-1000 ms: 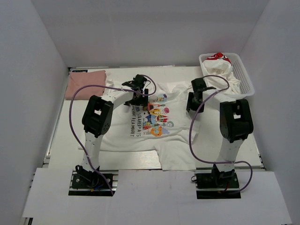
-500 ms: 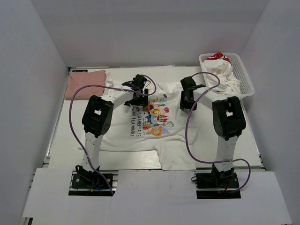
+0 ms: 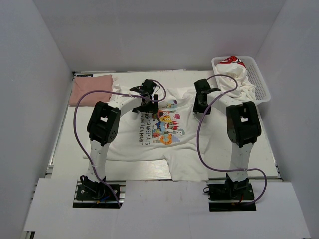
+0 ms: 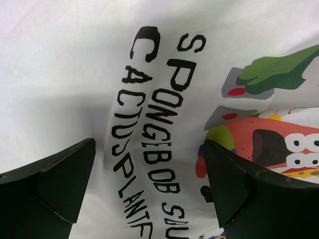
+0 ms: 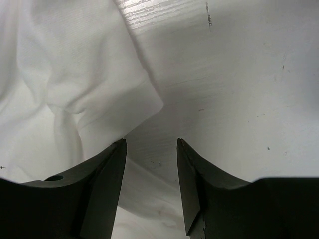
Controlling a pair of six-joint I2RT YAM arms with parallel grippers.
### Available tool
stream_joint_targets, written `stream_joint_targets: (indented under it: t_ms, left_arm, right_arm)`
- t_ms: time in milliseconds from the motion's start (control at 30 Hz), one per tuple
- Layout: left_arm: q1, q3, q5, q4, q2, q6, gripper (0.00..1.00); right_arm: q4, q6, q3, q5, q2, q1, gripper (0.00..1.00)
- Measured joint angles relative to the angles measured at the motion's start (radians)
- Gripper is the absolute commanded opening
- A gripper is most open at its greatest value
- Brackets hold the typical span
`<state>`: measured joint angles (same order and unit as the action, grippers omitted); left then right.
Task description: Fold and stack the t-shirts
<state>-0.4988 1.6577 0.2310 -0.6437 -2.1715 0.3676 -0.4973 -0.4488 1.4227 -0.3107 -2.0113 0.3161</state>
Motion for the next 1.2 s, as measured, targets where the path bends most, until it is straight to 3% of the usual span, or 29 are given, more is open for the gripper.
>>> stream_joint_targets:
  t_ms: [667, 767, 867, 900, 967, 1200]
  left_arm:
    - [0.0, 0.0, -0.003, 0.0, 0.0, 0.0, 1.0]
    - [0.0, 0.0, -0.003, -0.001, 0.0, 0.001, 1.0]
    - [0.0, 0.0, -0.004, -0.001, 0.0, 0.002, 1.0]
    - [0.0, 0.0, -0.004, -0.001, 0.0, 0.003, 1.0]
    - [0.0, 0.0, -0.003, -0.002, 0.0, 0.004, 1.0]
    - [0.0, 0.0, -0.003, -0.002, 0.0, 0.005, 1.0]
  right_arm:
    - [0.096, 0.012, 0.035, 0.137, -0.04, -0.035, 0.52]
    - [0.114, 0.011, 0.056, 0.122, -0.065, -0.037, 0.48]
    - [0.14, 0.006, 0.061, 0.111, -0.076, -0.043, 0.29]
    - [0.148, 0.002, 0.061, 0.112, -0.078, -0.047, 0.12]
    - [0.173, -0.015, 0.06, 0.121, -0.08, -0.053, 0.0]
    - [0.185, -0.024, 0.051, 0.048, -0.076, -0.061, 0.0]
